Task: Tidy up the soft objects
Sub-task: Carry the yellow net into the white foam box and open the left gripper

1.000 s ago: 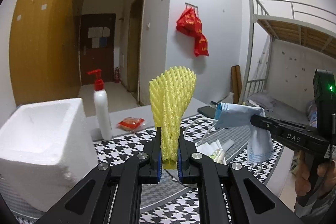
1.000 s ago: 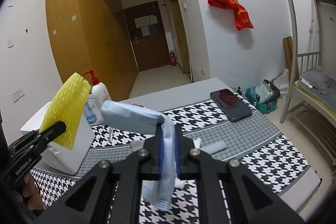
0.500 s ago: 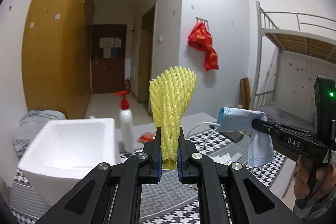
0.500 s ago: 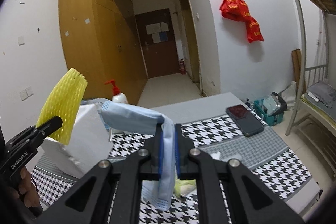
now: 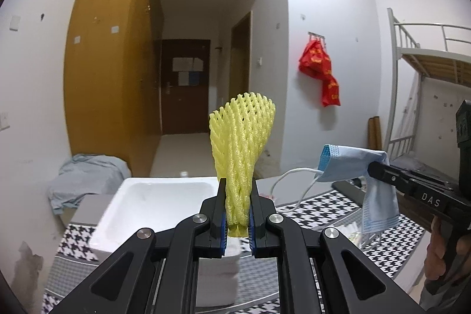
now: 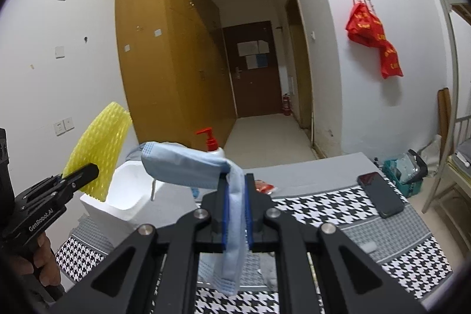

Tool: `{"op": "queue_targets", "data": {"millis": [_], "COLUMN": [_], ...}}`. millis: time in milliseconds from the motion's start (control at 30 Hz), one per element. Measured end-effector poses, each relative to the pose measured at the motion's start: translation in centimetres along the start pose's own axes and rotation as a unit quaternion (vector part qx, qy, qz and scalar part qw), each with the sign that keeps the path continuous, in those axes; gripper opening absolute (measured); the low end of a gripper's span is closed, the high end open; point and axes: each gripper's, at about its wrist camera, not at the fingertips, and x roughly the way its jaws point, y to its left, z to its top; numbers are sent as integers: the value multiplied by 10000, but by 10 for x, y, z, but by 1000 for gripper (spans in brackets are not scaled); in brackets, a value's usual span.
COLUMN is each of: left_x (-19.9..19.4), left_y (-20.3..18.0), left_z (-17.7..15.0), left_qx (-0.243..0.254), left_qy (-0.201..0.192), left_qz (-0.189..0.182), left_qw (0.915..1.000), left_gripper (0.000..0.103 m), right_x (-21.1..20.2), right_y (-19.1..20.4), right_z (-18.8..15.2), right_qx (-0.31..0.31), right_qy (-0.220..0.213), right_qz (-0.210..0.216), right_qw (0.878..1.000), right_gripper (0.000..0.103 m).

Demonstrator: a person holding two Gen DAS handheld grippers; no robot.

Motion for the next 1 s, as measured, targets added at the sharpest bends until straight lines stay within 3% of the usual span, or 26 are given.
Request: {"op": "queue_targets", "data": {"millis": [433,767,800,933,1000], "left_x": [12,44,47,51,46], "left_y": [32,50,53,62,65], "left_z": [-1,-13,-15,-18,-17], "left_qx": [-57,-67,-85,-197,-219], "left_qy": [329,727,783,827,716], "left_qz": [291,416,410,514,534], "left_qw": [9990,9965,9961,9951,9958], "left_gripper": [11,14,16,72,79], "right_x": [20,33,34,36,38], "right_y": [21,21,21,24,24], "right_z": [1,-2,-3,-2,0], "right_qx": [-47,5,1,-5,3], "right_qy": [6,102,112,133,145], "right_qz": [272,202,191,160,136], "right_qw": [9996,9997,9998,9998,9998], "right_gripper": [12,12,12,12,12]}}
